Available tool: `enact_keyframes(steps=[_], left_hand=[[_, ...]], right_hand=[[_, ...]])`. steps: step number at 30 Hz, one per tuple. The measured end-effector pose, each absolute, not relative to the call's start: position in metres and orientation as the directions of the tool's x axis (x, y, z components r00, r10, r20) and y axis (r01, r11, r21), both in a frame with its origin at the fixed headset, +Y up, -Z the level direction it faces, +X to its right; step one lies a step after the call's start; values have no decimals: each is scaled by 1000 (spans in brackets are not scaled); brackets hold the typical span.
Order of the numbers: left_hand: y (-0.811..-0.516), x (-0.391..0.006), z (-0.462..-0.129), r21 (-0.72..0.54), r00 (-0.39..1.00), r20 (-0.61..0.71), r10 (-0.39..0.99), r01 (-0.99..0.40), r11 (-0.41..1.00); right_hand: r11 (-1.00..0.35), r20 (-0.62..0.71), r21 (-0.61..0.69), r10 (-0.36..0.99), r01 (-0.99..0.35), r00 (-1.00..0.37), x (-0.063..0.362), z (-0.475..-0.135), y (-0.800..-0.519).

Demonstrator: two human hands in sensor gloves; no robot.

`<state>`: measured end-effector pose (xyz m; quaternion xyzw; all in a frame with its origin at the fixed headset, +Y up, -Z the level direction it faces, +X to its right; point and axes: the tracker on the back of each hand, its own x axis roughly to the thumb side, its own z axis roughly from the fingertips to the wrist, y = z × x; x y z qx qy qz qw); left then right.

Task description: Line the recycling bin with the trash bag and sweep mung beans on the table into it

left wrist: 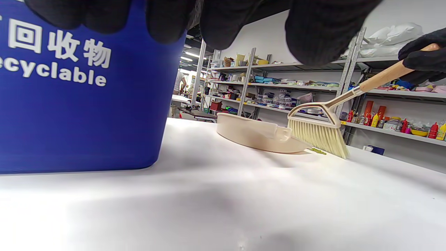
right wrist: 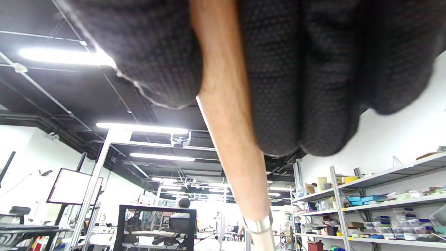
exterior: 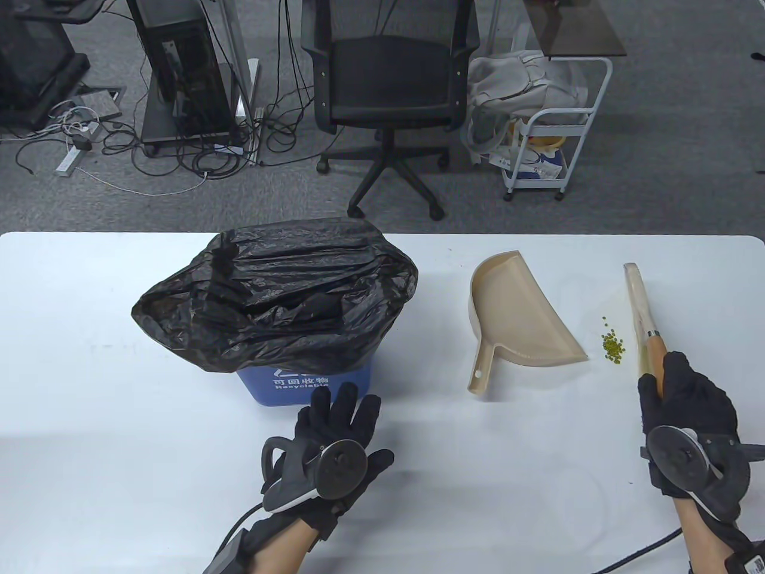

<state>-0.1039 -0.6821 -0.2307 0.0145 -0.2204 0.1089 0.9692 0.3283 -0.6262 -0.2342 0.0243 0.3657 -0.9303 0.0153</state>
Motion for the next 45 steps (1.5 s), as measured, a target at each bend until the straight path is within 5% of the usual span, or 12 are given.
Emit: enact_keyframes(steps=[22, 36, 45], left_hand=[[-683, -105, -231, -23, 880, 427, 208, -219, 975], [-688, -103, -233, -60, 862, 427, 272, -273, 960], [-680, -45, -233, -114, 784, 501, 366, -359, 926]], right_hand=[[-719, 3, -686, -152, 109, -988, 278, -237, -620], [-716, -99, -681, -118, 153, -988, 307, -244, -634], [-736, -101, -671, -30, 90, -994, 319, -241, -636]])
